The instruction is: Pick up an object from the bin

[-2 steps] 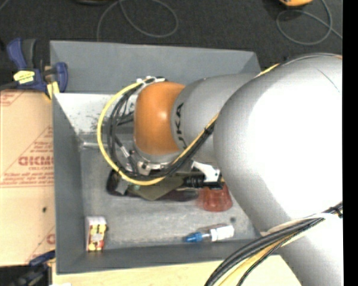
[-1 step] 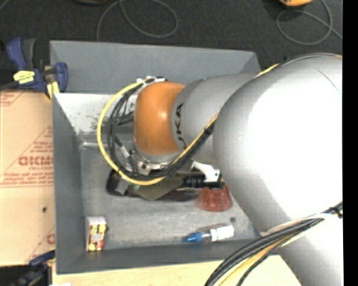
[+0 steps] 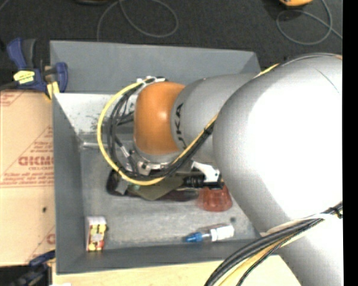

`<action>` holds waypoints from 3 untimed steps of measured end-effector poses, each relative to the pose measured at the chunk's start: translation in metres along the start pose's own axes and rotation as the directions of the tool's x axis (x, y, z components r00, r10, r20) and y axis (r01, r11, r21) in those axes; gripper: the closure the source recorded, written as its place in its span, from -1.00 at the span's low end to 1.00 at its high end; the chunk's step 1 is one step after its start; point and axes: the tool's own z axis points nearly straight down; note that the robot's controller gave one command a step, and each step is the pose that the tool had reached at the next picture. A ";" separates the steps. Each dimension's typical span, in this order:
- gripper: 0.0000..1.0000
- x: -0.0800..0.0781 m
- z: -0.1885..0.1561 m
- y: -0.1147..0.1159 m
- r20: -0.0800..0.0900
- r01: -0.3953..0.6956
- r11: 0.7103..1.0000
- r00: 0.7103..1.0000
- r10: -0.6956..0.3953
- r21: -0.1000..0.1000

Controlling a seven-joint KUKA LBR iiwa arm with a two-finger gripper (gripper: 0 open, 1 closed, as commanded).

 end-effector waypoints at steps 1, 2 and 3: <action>1.00 0.000 0.000 0.000 0.000 -0.001 1.000 1.000 0.001 0.000; 1.00 0.000 0.000 0.000 0.000 -0.002 1.000 1.000 0.002 0.000; 1.00 0.000 0.000 0.000 0.000 -0.003 1.000 1.000 0.003 0.000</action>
Offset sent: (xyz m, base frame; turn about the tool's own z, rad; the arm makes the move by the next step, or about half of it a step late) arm 0.0000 0.0000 0.0000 0.0000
